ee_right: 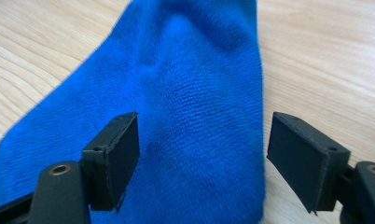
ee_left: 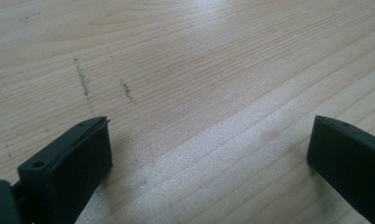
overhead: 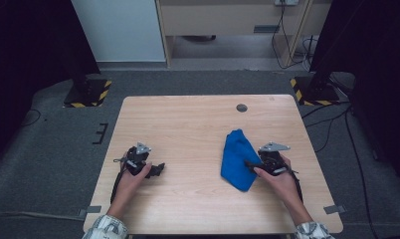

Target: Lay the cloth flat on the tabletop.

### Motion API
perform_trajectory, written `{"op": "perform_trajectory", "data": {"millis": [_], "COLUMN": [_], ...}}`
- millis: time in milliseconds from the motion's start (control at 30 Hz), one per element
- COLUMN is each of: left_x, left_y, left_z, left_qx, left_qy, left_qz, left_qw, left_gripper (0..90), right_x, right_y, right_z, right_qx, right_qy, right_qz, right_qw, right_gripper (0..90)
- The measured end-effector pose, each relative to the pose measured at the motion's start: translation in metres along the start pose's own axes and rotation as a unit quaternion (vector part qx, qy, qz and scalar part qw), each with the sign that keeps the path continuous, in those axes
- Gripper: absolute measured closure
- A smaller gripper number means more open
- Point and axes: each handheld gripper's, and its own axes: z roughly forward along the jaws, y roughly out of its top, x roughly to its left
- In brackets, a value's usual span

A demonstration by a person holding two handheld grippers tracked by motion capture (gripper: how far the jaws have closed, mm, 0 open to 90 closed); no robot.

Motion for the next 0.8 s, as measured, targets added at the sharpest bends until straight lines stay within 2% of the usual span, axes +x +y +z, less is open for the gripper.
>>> {"op": "perform_trajectory", "data": {"millis": [67,133,200,267,300,367,467,500,600,700,800], "left_x": [0.000,0.000,0.000,0.000,0.000,0.000,0.000,0.000,0.000,0.000,0.000], "left_y": [0.000,0.000,0.000,0.000,0.000,0.000,0.000,0.000,0.000,0.000,0.000], "left_z": [0.000,0.000,0.000,0.000,0.000,0.000,0.000,0.000,0.000,0.000,0.000], "left_qx": [0.000,0.000,0.000,0.000,0.000,0.000,0.000,0.000,0.000,0.000,0.000], "left_qy": [0.000,0.000,0.000,0.000,0.000,-0.001,-0.001,-0.001,-0.001,-0.001,0.000], "left_qz": [0.000,0.000,0.000,0.000,0.000,0.000,0.001,0.001,0.001,0.001,0.001], "left_qw": [1.0000,1.0000,1.0000,1.0000,1.0000,1.0000,1.0000,1.0000,1.0000,1.0000,1.0000], "left_gripper": [0.0,0.0,0.0,0.0,0.0,0.0,0.0,0.0,0.0,0.0,0.0], "right_x": [0.001,0.004,0.007,0.009,0.012,0.014,0.022,0.022,0.033,0.048,0.069], "right_y": [0.000,0.000,0.001,0.002,0.003,0.003,0.006,0.006,0.009,0.014,0.022], "right_z": [0.007,0.012,0.016,0.016,0.015,0.015,0.014,0.014,0.013,0.015,0.019], "right_qx": [0.009,0.018,0.023,0.017,0.015,0.013,0.008,0.008,0.002,-0.008,-0.016], "right_qy": [0.002,0.004,0.003,0.013,0.021,0.027,0.054,0.054,0.078,0.111,0.149], "right_qz": [0.001,-0.012,-0.021,-0.024,-0.033,-0.036,-0.034,-0.034,-0.031,-0.024,-0.017], "right_qw": [1.0000,0.9998,0.9995,0.9995,0.9991,0.9989,0.9979,0.9979,0.9964,0.9934,0.9886], "right_gripper": [26.4,36.2,53.0,67.5,75.2,76.8,79.1,79.1,79.8,80.1,80.0]}}
